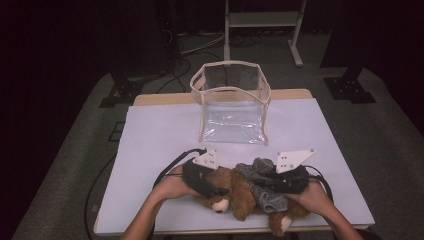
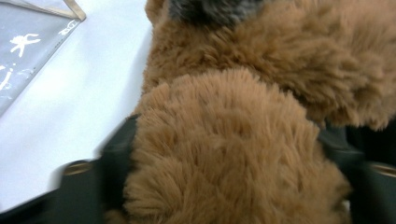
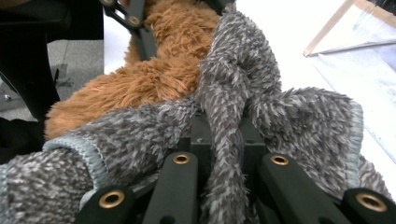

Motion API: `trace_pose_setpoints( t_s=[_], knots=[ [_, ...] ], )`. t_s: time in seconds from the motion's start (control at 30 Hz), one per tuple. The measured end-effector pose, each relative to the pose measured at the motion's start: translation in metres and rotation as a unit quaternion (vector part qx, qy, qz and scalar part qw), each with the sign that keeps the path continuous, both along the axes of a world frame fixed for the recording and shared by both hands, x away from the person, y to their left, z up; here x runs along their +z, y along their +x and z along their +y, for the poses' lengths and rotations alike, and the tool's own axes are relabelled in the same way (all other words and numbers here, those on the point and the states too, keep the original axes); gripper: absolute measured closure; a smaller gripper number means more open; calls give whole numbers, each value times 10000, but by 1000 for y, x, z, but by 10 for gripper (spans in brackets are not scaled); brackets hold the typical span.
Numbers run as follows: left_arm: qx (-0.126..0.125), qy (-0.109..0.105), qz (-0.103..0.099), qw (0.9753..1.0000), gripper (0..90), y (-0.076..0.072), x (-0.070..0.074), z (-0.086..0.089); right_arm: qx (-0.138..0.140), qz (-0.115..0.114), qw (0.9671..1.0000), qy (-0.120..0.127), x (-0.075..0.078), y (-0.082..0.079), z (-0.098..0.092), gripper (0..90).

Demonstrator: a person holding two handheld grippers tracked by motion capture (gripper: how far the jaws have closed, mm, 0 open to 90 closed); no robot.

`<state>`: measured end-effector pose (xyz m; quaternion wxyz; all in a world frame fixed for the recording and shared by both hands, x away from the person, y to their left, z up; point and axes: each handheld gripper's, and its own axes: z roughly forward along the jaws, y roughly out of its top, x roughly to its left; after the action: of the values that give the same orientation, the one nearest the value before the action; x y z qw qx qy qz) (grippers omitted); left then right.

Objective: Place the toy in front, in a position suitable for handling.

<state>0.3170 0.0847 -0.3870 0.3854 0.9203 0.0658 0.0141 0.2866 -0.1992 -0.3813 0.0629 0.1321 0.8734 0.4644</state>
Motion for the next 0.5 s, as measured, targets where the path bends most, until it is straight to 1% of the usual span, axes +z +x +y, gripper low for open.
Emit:
trace_pose_setpoints(
  t_s=[0.03,0.07,0.13,0.2,0.27,0.3,0.33,0.37,0.4,0.43,0.5],
  knots=[
    [-36,72,-123,9999,377,-1,3,0,0,0,10000,0,0,0,0,803],
    [-36,115,-400,9991,518,-1,8,1,-45,31,10000,36,2,5,-2,802],
    [149,6,-586,9982,574,1,10,2,-92,46,9999,92,5,11,-4,802],
    [232,-9,-702,9973,594,5,12,2,-123,101,9998,143,10,22,-7,801],
    [296,-38,-731,9969,596,12,14,2,-138,171,9996,174,14,31,-8,801],
    [296,-38,-731,9969,597,12,14,2,-143,199,9995,174,16,37,-8,800],
    [346,-50,-801,9962,597,17,17,2,-143,199,9995,174,16,37,-8,800],
    [405,-71,-876,9953,598,23,20,2,-189,238,9994,177,18,47,-5,800],
    [405,-71,-876,9953,598,23,20,2,-193,238,9994,169,19,51,-3,801],
    [431,-55,-1002,9940,598,32,26,4,-207,241,9994,153,20,57,0,800],
    [534,-105,-1060,9929,597,40,30,6,-209,237,9994,130,23,65,3,801]
  ],
)
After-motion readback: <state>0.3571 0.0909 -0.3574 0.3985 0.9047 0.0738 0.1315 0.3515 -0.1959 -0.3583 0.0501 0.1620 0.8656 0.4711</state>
